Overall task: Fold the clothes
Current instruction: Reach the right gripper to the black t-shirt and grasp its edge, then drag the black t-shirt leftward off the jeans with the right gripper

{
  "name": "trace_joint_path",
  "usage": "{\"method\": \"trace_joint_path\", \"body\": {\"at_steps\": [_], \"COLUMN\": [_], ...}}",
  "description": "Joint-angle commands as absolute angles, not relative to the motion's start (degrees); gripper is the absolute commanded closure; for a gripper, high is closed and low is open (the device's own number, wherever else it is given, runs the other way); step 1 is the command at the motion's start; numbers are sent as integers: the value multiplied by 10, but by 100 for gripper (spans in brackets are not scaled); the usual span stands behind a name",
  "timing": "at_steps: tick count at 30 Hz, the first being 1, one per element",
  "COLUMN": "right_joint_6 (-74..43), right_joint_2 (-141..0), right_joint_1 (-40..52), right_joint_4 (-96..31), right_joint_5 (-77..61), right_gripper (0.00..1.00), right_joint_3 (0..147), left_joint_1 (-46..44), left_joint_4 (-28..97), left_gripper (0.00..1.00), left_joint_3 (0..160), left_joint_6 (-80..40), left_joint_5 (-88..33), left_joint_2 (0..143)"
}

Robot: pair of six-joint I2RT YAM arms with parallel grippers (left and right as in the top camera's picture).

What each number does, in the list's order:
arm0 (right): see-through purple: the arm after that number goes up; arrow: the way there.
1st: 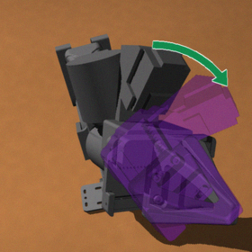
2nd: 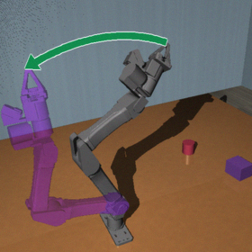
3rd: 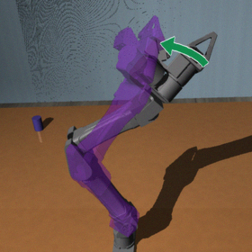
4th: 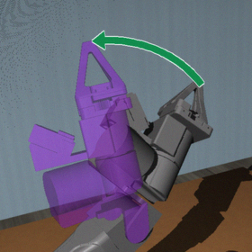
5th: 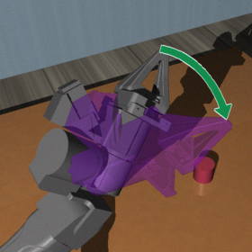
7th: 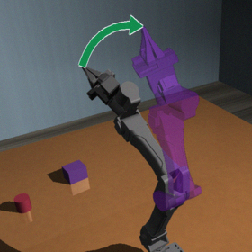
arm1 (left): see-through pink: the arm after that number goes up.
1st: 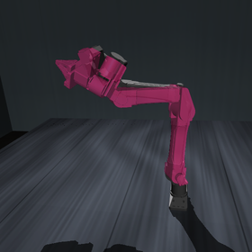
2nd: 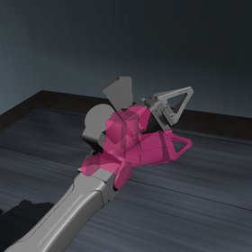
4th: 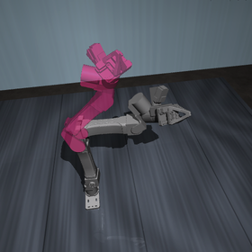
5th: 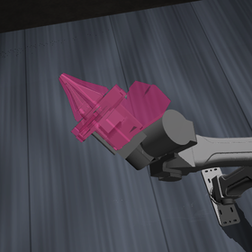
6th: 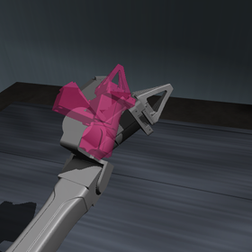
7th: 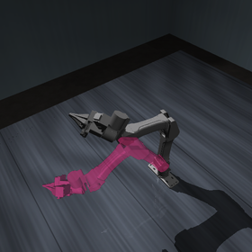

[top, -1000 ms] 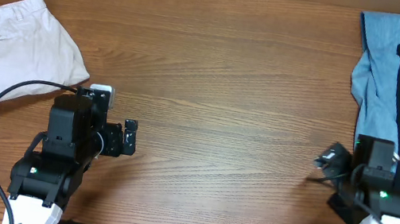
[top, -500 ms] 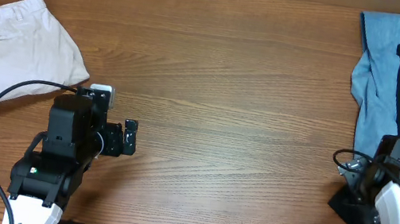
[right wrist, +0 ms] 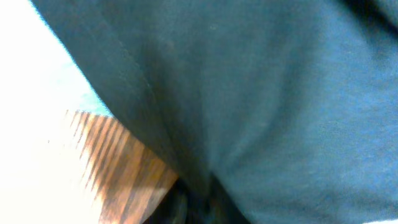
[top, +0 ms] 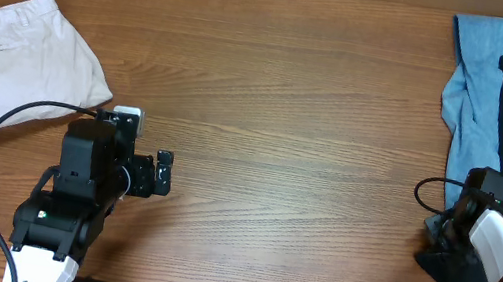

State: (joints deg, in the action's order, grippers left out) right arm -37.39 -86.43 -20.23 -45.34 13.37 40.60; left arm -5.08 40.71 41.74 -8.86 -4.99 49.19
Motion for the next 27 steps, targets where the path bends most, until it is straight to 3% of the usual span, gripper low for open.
{"method": "trace_joint_path", "body": {"at_steps": [1,8,15,22,27], "right_joint_6": [-374,-321,-196,-187,-211], "right_joint_2": [-863,-802,-703,-685,-709], "right_joint_1": [-203,-201,-159,-9,127], "right_joint_4": [-456,-519,-550,-540,-465], "right_joint_5": [124,69,-91,-126,-125], "right_gripper": [96,96,96,96,95], "right_joint_3": [417,488,594,608,608], "left_joint_1": [-46,-46,-46,-46,-46], "left_joint_4": [404,402,402,401,401], "left_gripper": [0,0,0,0,0], "left_joint_3": [433,433,433,433,433], "left_joint_6": [-95,-95,-95,-95,-95], "left_joint_5": [-60,-60,-60,-60,-60], "left_joint_2": [491,491,491,491,491]}}
